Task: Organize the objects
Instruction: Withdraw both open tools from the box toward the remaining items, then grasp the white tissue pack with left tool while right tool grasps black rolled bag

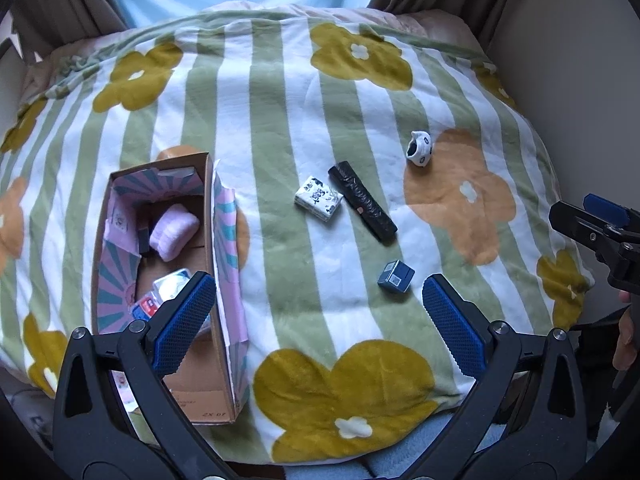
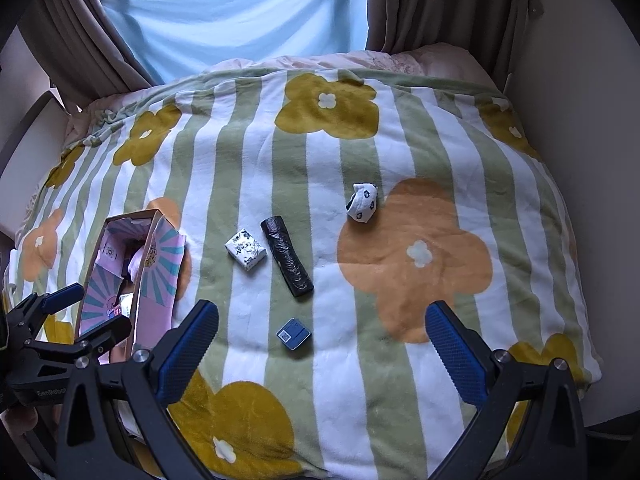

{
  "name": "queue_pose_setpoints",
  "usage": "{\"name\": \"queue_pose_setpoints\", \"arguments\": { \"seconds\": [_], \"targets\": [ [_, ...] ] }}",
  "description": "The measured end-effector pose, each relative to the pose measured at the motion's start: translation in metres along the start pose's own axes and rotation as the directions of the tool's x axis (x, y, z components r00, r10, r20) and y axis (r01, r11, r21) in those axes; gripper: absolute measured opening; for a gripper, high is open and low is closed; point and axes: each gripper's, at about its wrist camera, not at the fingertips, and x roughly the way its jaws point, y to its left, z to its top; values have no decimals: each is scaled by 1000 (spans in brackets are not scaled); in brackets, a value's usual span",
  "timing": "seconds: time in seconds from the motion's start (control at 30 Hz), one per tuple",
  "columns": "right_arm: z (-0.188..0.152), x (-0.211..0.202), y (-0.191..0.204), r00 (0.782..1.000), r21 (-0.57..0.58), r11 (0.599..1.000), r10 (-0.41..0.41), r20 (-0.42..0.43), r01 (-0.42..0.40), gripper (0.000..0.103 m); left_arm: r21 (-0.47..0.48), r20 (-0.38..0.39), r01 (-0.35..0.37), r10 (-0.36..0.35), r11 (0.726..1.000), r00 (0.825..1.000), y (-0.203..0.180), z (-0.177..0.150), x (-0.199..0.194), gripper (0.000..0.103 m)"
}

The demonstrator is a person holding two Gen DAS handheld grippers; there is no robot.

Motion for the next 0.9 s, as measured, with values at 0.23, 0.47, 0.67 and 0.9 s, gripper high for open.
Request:
{"name": "queue_pose_setpoints", "arguments": {
  "seconds": [0.23, 0.47, 0.67, 0.9],
  "targets": [
    [17, 50, -4, 999, -47, 998, 28, -43, -30, 102, 24, -54, 11, -9, 1000, 999, -2, 32, 48, 102],
    [24, 125, 4, 992, -172, 982, 66, -106, -84, 86, 61, -123, 11, -3, 998, 992, -5, 62, 120, 99],
    [19, 187, 20, 983, -275, 950, 116, -138, -151, 78, 89, -188, 18, -1, 996, 982, -2, 75, 183, 98],
    [15, 246, 31, 971, -328, 922, 149, -188, -205, 70, 129, -249, 18, 14, 992, 968, -3, 79, 244, 98]
  ]
}}
